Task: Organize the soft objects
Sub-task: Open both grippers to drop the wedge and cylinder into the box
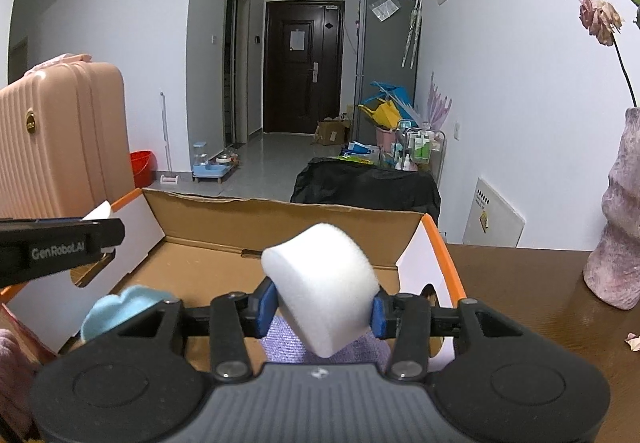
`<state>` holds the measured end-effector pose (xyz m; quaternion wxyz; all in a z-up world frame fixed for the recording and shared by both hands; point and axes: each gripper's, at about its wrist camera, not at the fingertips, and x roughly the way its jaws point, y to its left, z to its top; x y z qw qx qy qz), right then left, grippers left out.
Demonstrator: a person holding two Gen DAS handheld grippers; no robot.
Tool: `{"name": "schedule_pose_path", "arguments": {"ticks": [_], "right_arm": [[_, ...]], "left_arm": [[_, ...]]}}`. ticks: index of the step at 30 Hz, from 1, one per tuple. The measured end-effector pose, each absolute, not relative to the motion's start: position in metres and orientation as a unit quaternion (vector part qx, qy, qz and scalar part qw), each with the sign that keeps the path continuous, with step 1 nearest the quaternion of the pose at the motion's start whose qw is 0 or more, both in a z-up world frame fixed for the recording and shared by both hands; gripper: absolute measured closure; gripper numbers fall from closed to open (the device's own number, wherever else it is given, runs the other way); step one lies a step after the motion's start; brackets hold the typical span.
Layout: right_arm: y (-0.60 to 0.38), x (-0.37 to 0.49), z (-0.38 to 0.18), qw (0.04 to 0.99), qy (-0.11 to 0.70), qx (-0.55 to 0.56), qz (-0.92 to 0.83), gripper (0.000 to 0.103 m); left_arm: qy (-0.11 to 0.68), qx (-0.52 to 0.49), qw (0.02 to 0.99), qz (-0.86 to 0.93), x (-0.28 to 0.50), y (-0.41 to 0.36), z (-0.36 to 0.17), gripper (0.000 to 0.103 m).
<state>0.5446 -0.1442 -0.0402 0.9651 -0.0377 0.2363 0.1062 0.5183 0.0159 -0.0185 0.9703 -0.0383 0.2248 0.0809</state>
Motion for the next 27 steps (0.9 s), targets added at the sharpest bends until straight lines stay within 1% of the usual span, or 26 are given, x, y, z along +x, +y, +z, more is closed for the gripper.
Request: {"name": "schedule_pose_path", "arguments": {"ticks": [1,2,3,4,5,7,9,10,11,27], "right_arm": [[-0.144,0.544,-0.040,0.966,0.236,-0.037,0.104,0.053],[-0.145,0.544,-0.040,0.966,0.235,-0.036,0.101,0.051],[-0.146,0.544,-0.040,0.966,0.235,-0.035,0.099,0.046],[-0.146,0.542,-0.040,0.967,0.234,-0.034,0.096,0.040],[-0.147,0.543,-0.040,0.967,0.235,-0.033,0.092,0.036],[-0.148,0.543,-0.040,0.968,0.235,-0.030,0.088,0.018],[-0.149,0.542,-0.040,0.969,0.232,-0.028,0.083,0.007],[-0.149,0.542,-0.039,0.969,0.231,-0.029,0.082,0.002],[-0.150,0.542,-0.039,0.969,0.230,-0.029,0.080,0.000],[-0.151,0.533,-0.032,0.970,0.227,-0.034,0.073,0.000]], "left_arm": [[0.225,-0.037,0.970,0.082,0.517,0.016,-0.019,0.063],[0.225,-0.037,0.970,0.084,0.516,0.016,-0.019,0.055],[0.226,-0.038,0.970,0.085,0.517,0.017,-0.019,0.049],[0.228,-0.042,0.969,0.087,0.518,0.018,-0.019,0.037],[0.229,-0.045,0.968,0.093,0.517,0.020,-0.020,0.028],[0.228,-0.049,0.967,0.102,0.517,0.022,-0.020,0.020],[0.227,-0.051,0.967,0.107,0.516,0.024,-0.020,0.011],[0.226,-0.051,0.966,0.112,0.516,0.024,-0.020,0.002],[0.224,-0.050,0.966,0.117,0.516,0.024,-0.020,0.000],[0.213,-0.060,0.967,0.125,0.505,0.025,-0.012,0.000]]}}
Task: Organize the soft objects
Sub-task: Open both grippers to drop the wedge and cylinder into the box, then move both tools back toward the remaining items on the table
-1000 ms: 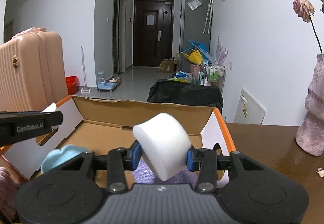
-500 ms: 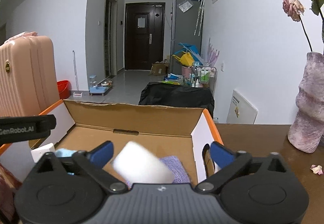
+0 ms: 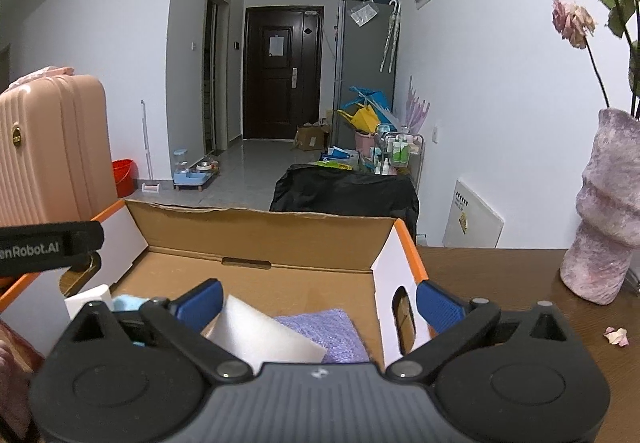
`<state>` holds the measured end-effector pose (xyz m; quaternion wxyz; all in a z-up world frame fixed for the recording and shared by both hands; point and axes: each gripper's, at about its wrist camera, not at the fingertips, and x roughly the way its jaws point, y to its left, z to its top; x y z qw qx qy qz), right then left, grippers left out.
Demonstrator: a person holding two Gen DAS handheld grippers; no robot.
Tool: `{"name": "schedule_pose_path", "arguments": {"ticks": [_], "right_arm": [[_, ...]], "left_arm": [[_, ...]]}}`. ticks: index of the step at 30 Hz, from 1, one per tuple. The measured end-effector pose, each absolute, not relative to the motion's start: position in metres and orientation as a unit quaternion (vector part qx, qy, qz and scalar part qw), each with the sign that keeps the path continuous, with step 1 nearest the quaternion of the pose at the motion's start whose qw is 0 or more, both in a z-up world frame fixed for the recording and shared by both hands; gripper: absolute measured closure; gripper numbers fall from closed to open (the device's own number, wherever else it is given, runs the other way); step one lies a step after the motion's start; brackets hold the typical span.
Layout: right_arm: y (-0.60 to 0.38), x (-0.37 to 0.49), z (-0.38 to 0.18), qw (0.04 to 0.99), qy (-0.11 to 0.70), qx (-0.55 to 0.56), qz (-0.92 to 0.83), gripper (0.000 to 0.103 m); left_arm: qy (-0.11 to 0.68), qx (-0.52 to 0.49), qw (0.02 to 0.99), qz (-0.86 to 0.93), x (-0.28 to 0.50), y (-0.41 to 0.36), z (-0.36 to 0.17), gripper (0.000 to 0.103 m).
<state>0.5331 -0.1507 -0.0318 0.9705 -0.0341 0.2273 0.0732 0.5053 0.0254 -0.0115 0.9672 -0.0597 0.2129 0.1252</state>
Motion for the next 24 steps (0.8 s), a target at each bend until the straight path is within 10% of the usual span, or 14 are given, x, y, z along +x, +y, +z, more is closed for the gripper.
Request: {"name": "schedule_pose_path", "arguments": {"ticks": [24], "right_arm": [[-0.159,0.450,-0.003,0.978,0.181,-0.058,0.084,0.000]], "left_arm": [[0.184,-0.055,0.974,0.120,0.427,0.037,0.011,0.000]]}}
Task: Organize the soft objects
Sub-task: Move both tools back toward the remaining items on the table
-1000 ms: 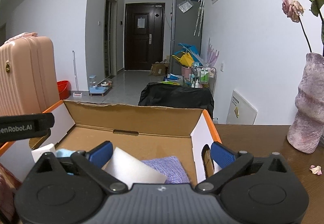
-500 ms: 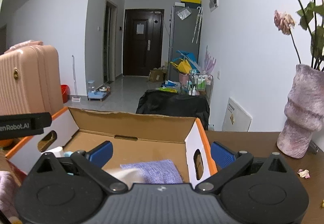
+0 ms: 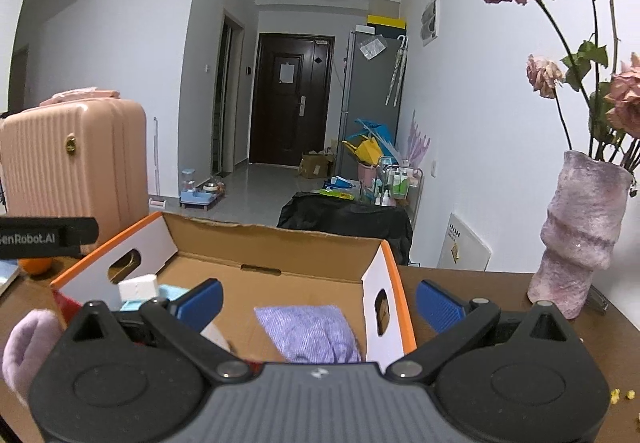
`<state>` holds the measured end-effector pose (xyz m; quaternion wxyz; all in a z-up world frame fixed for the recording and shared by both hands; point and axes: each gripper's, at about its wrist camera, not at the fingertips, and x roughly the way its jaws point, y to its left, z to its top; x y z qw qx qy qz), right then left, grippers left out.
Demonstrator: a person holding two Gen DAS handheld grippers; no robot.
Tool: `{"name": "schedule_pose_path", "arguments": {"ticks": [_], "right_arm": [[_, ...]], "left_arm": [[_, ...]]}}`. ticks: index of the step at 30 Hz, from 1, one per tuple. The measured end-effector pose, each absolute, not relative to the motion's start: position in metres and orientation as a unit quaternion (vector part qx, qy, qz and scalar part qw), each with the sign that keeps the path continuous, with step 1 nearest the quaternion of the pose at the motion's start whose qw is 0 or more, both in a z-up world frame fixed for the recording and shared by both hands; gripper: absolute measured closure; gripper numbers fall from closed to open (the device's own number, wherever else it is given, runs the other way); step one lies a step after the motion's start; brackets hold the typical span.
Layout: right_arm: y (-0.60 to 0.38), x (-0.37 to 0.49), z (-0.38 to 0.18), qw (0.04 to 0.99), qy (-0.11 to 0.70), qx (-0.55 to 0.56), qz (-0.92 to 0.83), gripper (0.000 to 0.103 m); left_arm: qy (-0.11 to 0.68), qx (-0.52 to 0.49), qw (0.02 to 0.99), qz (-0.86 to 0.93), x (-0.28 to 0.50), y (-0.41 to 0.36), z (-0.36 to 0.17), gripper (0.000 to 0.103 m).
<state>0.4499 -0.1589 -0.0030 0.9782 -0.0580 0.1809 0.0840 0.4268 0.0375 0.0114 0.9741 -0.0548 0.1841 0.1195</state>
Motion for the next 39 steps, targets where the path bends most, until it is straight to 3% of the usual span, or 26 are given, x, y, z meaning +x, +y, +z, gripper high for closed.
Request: {"name": "schedule_pose_path", "arguments": {"ticks": [39], "right_arm": [[-0.169,0.259,-0.017,0.979,0.163,-0.050,0.109,0.000]], "left_arm": [[0.192,-0.013,0.976,0.104,0.239,0.046,-0.002,0.000]]}}
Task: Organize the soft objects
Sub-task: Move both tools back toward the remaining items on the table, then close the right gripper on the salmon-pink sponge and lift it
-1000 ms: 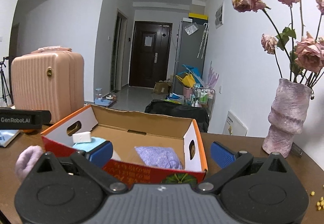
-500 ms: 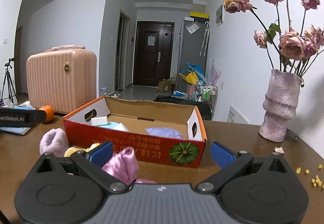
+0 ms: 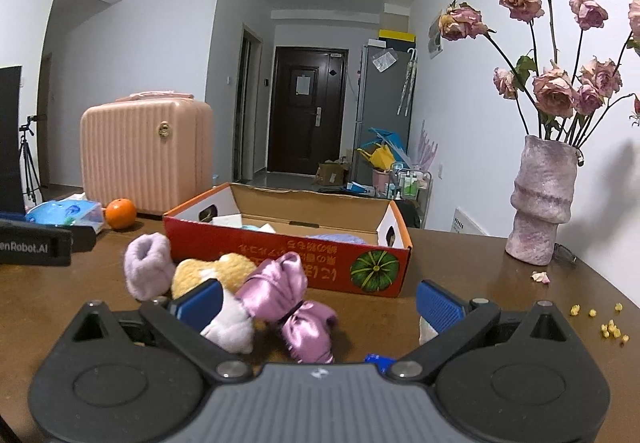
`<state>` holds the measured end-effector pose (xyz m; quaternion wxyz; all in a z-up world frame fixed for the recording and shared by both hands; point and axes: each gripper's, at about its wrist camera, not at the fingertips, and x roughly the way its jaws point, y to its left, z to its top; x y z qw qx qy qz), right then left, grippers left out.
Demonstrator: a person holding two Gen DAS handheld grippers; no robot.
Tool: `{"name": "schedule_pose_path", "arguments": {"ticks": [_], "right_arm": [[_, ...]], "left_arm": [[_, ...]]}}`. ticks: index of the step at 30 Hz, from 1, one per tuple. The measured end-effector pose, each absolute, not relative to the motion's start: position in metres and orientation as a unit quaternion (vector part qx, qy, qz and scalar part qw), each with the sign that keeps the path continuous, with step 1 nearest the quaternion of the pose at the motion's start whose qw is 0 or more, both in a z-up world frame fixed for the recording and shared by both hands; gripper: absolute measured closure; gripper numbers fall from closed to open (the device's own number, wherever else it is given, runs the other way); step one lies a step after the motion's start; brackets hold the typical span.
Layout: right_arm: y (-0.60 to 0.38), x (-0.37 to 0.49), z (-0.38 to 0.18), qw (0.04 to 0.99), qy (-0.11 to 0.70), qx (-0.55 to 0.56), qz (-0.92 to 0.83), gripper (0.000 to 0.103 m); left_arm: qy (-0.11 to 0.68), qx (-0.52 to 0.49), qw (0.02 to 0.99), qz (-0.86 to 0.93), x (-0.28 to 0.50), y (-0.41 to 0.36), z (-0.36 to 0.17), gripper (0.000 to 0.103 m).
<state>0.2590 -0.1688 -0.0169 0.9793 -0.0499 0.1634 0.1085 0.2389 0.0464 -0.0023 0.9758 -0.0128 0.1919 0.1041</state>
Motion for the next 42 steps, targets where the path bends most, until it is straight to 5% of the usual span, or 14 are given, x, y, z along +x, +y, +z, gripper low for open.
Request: {"name": "schedule_pose_path", "arguments": {"ticks": [42], "right_arm": [[-0.101,0.225,-0.050,0.912,0.382,-0.093,0.117,0.000]], "left_arm": [[0.288,0.004,0.956,0.049,0.207,0.096,-0.032,0.000]]}}
